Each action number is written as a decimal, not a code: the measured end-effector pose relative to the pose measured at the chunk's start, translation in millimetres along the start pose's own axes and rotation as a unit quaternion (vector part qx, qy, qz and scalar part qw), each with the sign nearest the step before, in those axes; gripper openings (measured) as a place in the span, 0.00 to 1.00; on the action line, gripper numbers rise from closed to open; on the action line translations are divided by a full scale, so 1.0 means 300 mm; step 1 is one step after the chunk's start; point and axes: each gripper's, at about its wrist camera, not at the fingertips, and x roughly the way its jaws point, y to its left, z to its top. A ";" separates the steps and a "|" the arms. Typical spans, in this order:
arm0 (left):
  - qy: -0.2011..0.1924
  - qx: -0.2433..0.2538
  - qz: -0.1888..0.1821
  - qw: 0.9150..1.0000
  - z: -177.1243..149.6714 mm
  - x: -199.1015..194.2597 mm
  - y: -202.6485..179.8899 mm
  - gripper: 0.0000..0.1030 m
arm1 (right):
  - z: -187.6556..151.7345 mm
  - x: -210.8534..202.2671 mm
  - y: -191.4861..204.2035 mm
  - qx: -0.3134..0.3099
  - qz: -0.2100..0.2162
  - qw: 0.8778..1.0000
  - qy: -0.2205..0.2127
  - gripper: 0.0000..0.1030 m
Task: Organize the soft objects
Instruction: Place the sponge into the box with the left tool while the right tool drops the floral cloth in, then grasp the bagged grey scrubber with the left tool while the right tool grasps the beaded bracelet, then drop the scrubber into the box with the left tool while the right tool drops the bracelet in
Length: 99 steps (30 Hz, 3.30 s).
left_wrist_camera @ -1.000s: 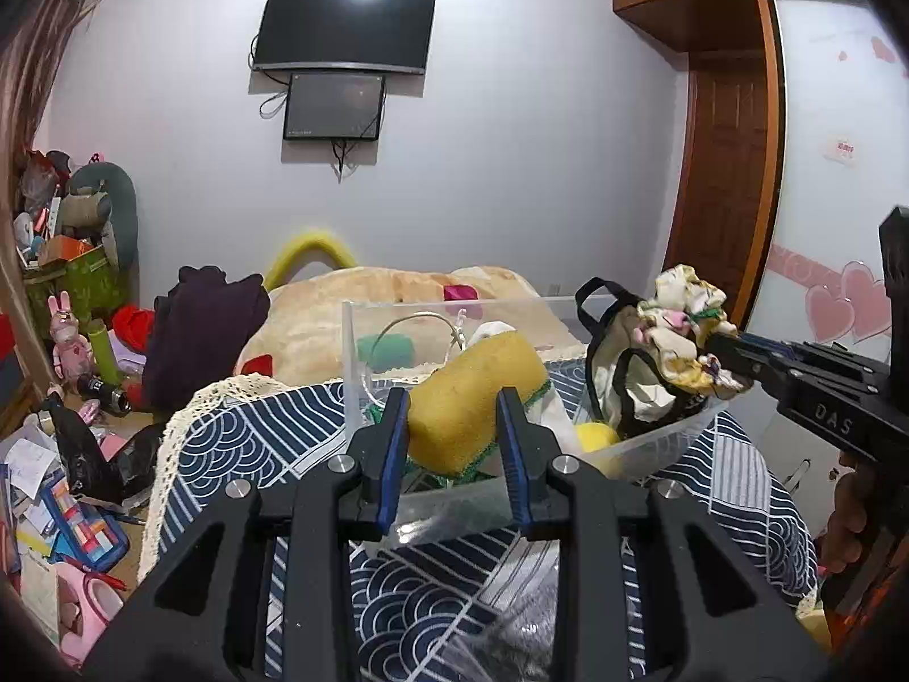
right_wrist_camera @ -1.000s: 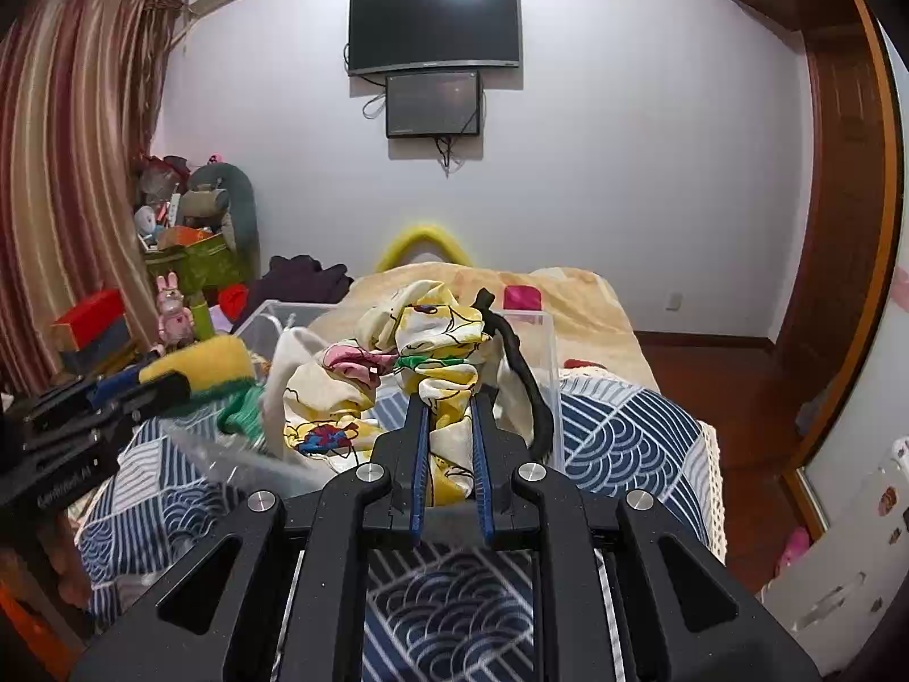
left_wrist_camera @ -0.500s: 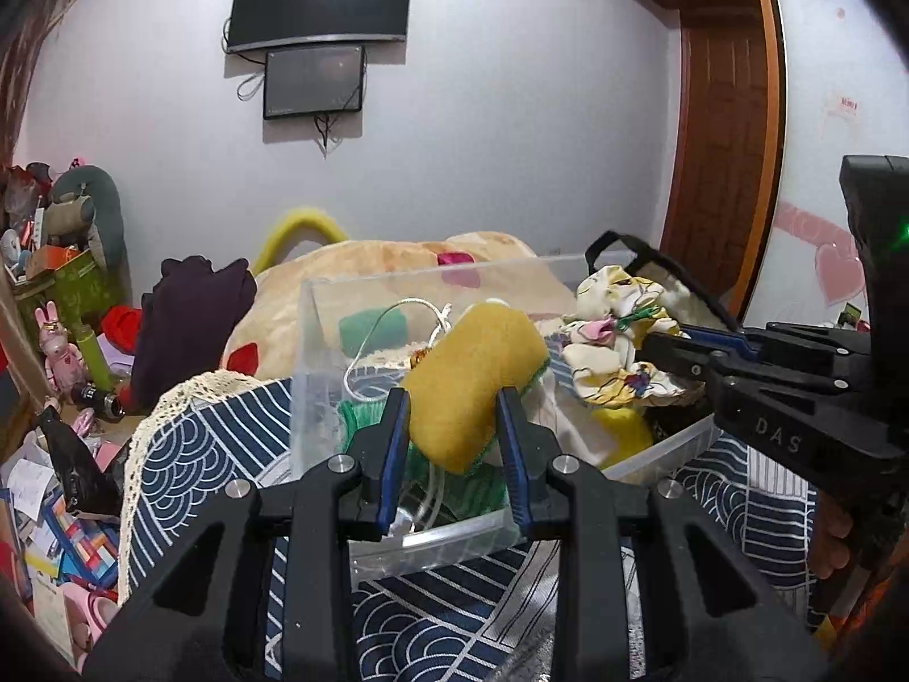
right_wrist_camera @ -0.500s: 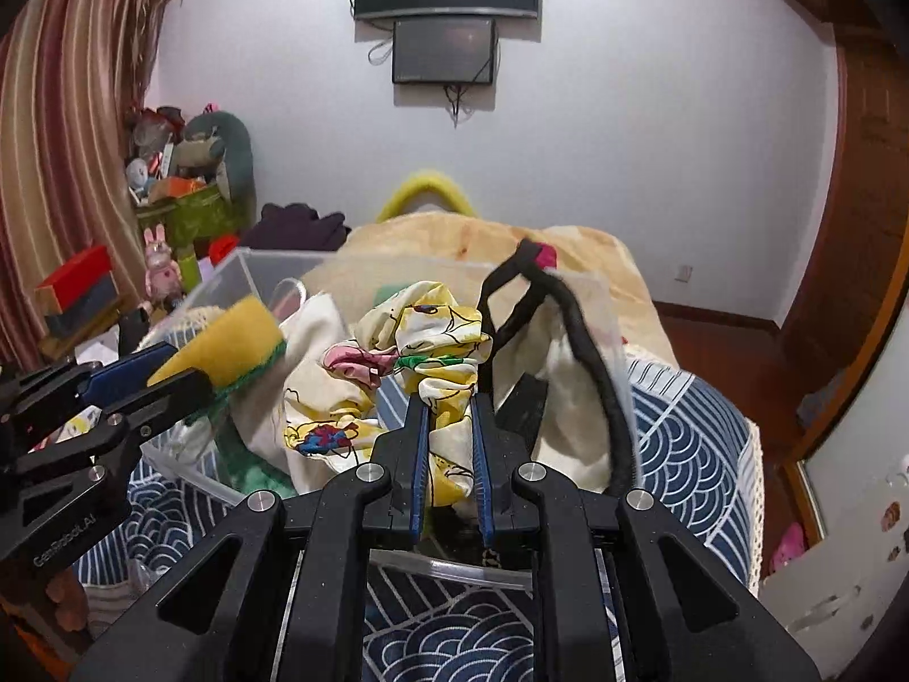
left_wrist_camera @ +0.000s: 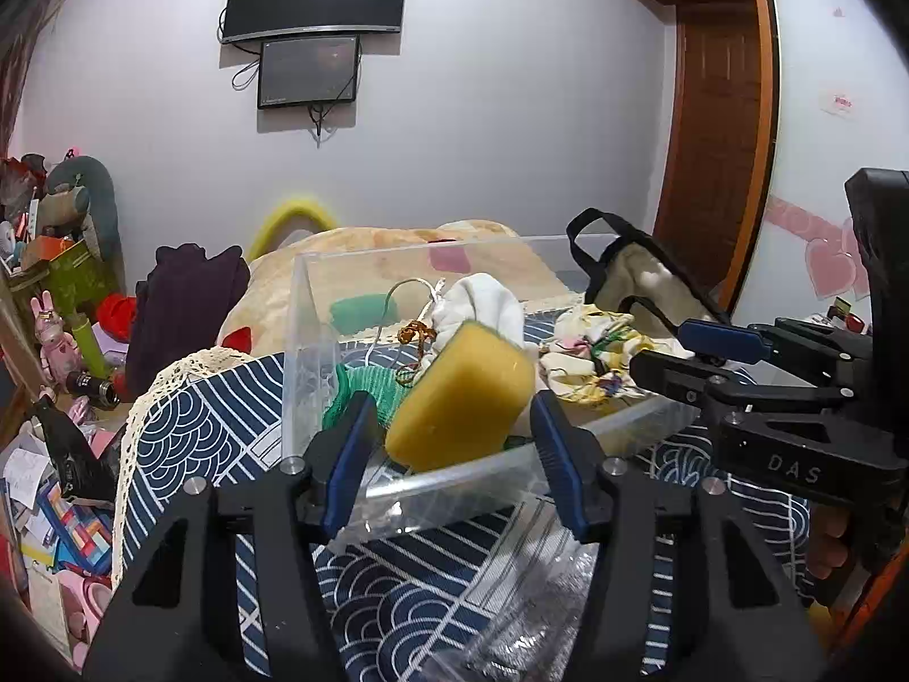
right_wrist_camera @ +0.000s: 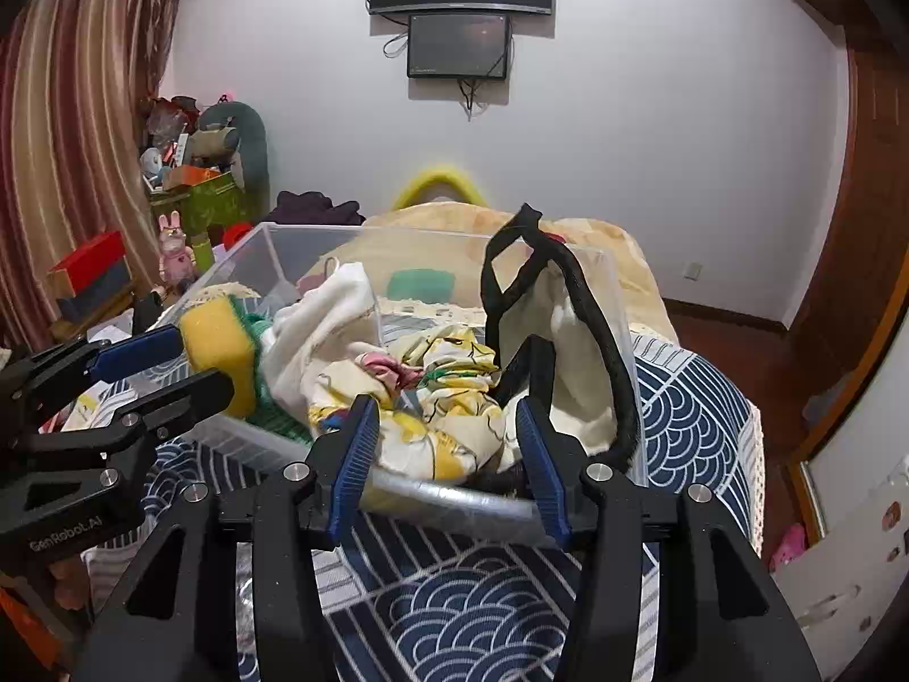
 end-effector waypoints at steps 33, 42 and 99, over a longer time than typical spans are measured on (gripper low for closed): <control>0.114 -0.018 -0.019 0.993 -0.304 -0.129 -0.046 1.00 | -0.407 -0.145 0.046 -0.001 0.088 0.990 0.113 0.47; 0.149 -0.016 -0.020 0.988 -0.324 -0.056 -0.076 1.00 | -0.427 -0.165 0.074 -0.022 0.101 0.988 0.116 0.33; 0.004 -0.041 -0.038 0.998 0.138 0.067 0.074 0.31 | 0.082 0.042 0.014 0.030 -0.002 0.999 -0.038 0.06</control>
